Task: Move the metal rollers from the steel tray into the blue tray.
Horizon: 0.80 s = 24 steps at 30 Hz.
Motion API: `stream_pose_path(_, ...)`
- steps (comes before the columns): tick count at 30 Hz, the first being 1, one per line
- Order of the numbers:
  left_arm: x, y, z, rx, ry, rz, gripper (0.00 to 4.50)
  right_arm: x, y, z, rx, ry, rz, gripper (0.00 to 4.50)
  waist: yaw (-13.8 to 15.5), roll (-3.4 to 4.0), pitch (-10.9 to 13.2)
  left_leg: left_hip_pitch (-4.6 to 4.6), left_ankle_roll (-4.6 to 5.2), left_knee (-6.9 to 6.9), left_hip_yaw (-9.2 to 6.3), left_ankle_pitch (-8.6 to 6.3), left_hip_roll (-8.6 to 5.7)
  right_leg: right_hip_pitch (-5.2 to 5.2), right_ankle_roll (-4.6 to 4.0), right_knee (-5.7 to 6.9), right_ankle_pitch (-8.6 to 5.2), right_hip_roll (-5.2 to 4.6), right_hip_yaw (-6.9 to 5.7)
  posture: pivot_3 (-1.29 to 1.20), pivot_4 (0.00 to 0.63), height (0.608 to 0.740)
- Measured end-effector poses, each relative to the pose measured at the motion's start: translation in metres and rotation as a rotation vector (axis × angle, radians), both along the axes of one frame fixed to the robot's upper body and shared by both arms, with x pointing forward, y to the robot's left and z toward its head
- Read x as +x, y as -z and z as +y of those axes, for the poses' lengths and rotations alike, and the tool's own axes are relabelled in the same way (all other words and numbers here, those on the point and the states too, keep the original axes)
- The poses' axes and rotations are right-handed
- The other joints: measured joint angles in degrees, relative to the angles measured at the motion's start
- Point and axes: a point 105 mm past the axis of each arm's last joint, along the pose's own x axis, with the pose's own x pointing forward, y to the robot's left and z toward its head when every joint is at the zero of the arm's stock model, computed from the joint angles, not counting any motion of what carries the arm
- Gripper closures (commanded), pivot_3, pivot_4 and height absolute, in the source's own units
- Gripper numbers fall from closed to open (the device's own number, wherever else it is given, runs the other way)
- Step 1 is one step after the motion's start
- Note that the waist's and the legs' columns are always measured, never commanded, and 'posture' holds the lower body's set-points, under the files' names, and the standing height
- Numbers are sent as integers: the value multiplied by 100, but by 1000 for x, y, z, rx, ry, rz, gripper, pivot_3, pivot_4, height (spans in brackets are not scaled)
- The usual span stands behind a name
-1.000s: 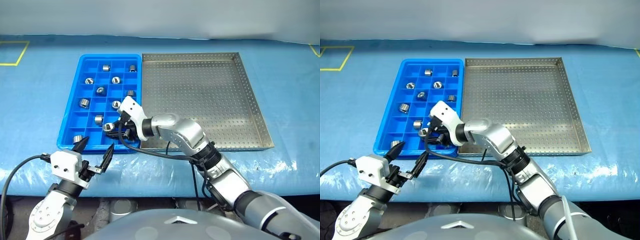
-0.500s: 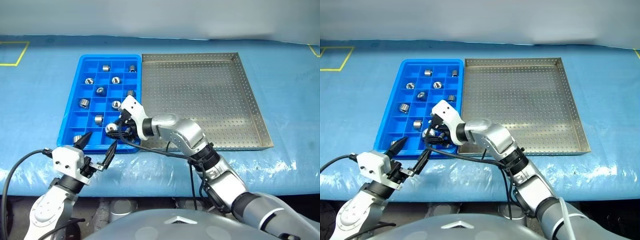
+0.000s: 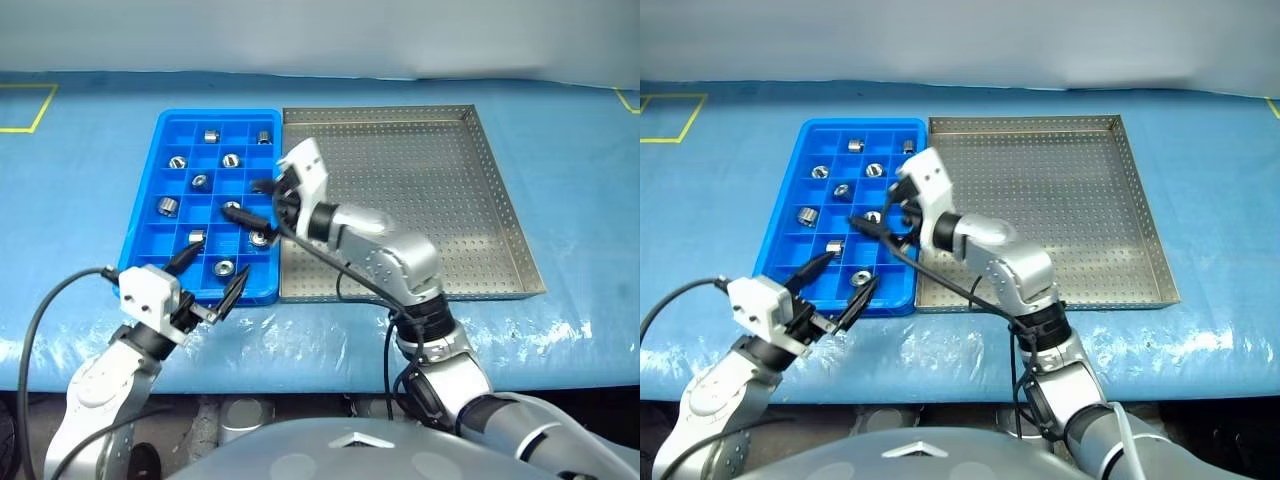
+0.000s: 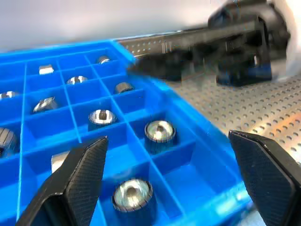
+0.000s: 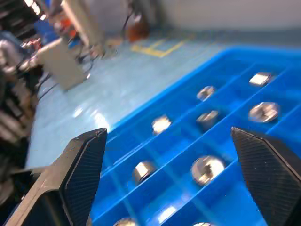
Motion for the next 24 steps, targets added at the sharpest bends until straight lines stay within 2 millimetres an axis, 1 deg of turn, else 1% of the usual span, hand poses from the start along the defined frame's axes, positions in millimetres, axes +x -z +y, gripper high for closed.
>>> stream_pose_path(1, 6, -6, -4, 11, 21, -24, 0, 4, -5, -13, -5, 53, -41, 43, -17, 0, 0, 0, -2, 0, 0, 1, -1, 1, 0, -1, 1, -1, 1, 8, 150, 740)
stream_pose_path(2, 12, -12, -8, 21, 39, -48, 0, 6, -6, -25, -27, 96, -68, 43, -21, 0, 0, 0, -3, 0, 1, 1, -1, 2, 0, -1, 1, -1, 1, 1, 150, 740)
stream_pose_path(4, 25, -22, -12, 36, 51, -92, 0, 10, 1, -46, -78, 178, -86, 43, -50, -1, -1, 0, -3, 0, 0, 2, -2, 2, 0, -2, 1, -2, 1, -17, 150, 740)
stream_pose_path(5, 32, -24, -12, 46, 45, -101, 0, 11, 5, -57, -100, 220, -98, 43, -85, 1, -1, 0, -3, -1, 1, 2, -2, 1, 0, 0, 2, -2, 3, -17, 150, 740)
stream_pose_path(7, 45, -24, -10, 62, 15, -105, 0, 12, 12, -73, -149, 271, -117, 43, -168, 1, 0, 0, -3, -2, 2, 2, -1, -1, 0, 4, 2, 0, 4, -37, 150, 740)
stream_pose_path(9, 55, -24, -10, 65, -11, -105, 0, 9, 15, -85, -200, 293, -143, 43, -238, 1, 0, 1, -2, -2, 2, 1, -1, -1, 0, 5, 2, 0, 5, -48, 150, 740)
stream_pose_path(10, 63, -23, -10, 63, -29, -107, 0, 5, 17, -95, -228, 302, -152, 43, -249, 2, -1, 1, -1, -2, 1, 1, -2, 1, 0, 5, 2, -1, 4, -58, 150, 740)
stream_pose_path(13, 76, -21, -7, 59, -83, -103, 0, -5, 29, -107, -267, 295, -132, 43, -293, 1, -1, 1, 1, -1, 1, 0, -3, 1, 0, 4, 2, 0, 5, -73, 150, 740)
stream_pose_path(16, 85, -13, -1, 63, -133, -78, 0, -15, 41, -115, -306, 288, -102, 43, -348, 1, 0, 2, 1, 2, 1, 0, -3, 2, 1, 8, 3, 0, 7, -87, 150, 740)
stream_pose_path(20, 89, -2, 4, 65, -174, -33, 0, -24, 52, -122, -339, 294, -70, 43, -365, 0, 0, 3, 0, 8, 1, 0, -3, 5, 3, 8, 3, 0, 8, -101, 150, 740)
stream_pose_path(24, 88, 3, 3, 70, -157, -7, 0, -30, 62, -129, -344, 321, -24, 43, -367, 0, 0, 6, -1, 10, 2, 1, -4, 10, 5, 8, 4, 0, 10, -107, 150, 740)
